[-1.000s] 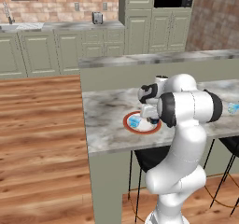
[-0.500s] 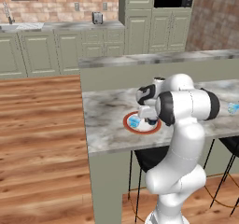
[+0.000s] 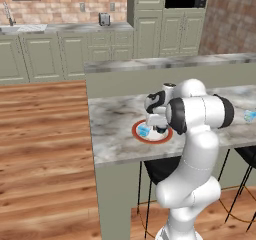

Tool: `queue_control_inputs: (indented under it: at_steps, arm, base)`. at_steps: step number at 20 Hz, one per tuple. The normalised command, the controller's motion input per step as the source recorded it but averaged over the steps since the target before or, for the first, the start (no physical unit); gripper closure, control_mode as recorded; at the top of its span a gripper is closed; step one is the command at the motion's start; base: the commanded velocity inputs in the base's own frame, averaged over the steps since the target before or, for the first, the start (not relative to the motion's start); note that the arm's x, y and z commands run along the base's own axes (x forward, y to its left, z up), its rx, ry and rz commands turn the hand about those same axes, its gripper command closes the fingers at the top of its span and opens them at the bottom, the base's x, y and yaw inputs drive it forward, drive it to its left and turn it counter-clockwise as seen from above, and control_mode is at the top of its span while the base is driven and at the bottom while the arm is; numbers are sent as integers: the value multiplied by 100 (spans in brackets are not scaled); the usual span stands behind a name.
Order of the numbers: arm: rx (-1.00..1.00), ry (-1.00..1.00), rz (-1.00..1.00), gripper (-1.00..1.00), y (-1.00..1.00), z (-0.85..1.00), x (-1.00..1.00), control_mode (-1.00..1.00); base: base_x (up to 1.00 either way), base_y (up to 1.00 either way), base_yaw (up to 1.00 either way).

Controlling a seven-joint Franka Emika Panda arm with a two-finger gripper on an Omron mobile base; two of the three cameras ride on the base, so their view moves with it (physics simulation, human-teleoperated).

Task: Place two yogurt containers on each plate.

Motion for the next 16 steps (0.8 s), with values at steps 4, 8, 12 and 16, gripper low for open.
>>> queue_control_inputs:
  at_steps: [4,8,12,16]
  arm:
    - [0,-4,-6,-100,5,1,0,-100]
    - [0,0,-7,-100,7,8,0,-100]
    - [0,-4,-6,-100,3,31,-3,-100]
    - [0,-1,-13,-100,0,44,-18,-100]
  base:
    - [0,0,0]
    - [0,0,0]
    - [0,0,0]
    - [0,0,0]
